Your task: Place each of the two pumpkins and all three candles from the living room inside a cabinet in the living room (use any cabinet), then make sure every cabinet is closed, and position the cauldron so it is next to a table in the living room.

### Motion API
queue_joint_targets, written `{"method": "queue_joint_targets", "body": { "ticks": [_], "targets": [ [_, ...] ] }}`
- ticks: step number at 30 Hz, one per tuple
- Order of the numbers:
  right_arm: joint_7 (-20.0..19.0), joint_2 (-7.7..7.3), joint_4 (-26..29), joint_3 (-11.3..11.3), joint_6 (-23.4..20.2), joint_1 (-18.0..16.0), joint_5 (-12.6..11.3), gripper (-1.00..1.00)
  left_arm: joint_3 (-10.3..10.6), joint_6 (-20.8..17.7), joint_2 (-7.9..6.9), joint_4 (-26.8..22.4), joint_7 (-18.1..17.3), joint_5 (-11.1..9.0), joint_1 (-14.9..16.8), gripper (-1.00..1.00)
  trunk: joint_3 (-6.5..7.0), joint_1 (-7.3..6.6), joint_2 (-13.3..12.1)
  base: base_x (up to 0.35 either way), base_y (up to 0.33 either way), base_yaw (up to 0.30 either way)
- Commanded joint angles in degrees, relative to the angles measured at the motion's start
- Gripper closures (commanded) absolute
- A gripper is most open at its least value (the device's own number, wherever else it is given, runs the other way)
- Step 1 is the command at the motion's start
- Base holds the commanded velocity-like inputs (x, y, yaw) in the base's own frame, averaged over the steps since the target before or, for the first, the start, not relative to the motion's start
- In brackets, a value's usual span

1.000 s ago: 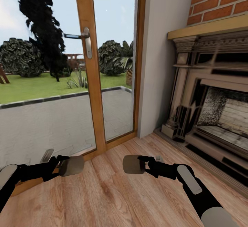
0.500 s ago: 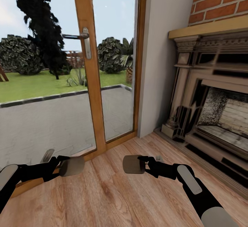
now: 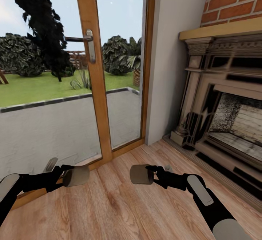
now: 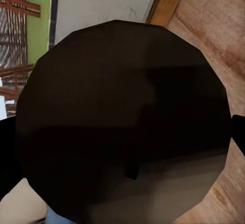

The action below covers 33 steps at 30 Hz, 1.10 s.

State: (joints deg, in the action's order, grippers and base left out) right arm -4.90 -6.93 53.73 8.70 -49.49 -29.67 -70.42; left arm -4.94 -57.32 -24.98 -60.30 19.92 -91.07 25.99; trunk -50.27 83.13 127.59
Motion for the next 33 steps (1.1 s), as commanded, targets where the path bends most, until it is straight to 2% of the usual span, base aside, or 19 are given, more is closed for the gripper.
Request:
{"method": "queue_joint_targets", "body": {
  "ticks": [1,3,6,9,16,33],
  "targets": [
    [-0.46,-0.07,-0.02,0.09,-0.08,-0.04,0.46,1.00,-0.07,-0.16,0.00,-0.04,0.56,-0.59,0.03,1.00,0.03,-0.24,-0.39,0.000,0.000,0.000],
    [-0.46,-0.09,-0.02,-0.39,-0.04,-0.04,0.46,1.00,-0.07,-0.16,-0.04,-0.01,0.56,-0.60,0.03,1.00,0.20,-0.68,-1.19,0.000,0.000,0.000],
    [-0.46,-0.17,-0.03,-2.27,-0.11,-0.04,0.57,1.00,-0.07,-0.16,-0.04,0.00,0.56,-0.60,0.03,1.00,0.45,-1.34,-2.39,0.000,0.000,0.000],
    [-0.46,-0.19,-0.03,-2.84,-0.09,-0.04,0.62,1.00,-0.07,-0.16,-0.06,0.01,0.56,-0.60,0.03,1.00,0.76,-1.99,-3.60,0.000,0.000,0.000],
    [-0.53,-0.24,-0.10,-3.17,-0.08,-0.04,0.57,1.00,-0.07,-0.16,-0.07,0.01,0.56,-0.60,0.03,1.00,0.76,-1.99,-3.60,0.000,0.000,-0.057],
    [-0.93,-0.19,-1.28,-4.17,0.00,-0.04,0.52,1.00,-0.07,-0.16,-0.07,0.01,0.56,-0.60,0.03,1.00,1.58,-1.99,-3.60,-0.002,0.000,-0.253]
  ]
}}
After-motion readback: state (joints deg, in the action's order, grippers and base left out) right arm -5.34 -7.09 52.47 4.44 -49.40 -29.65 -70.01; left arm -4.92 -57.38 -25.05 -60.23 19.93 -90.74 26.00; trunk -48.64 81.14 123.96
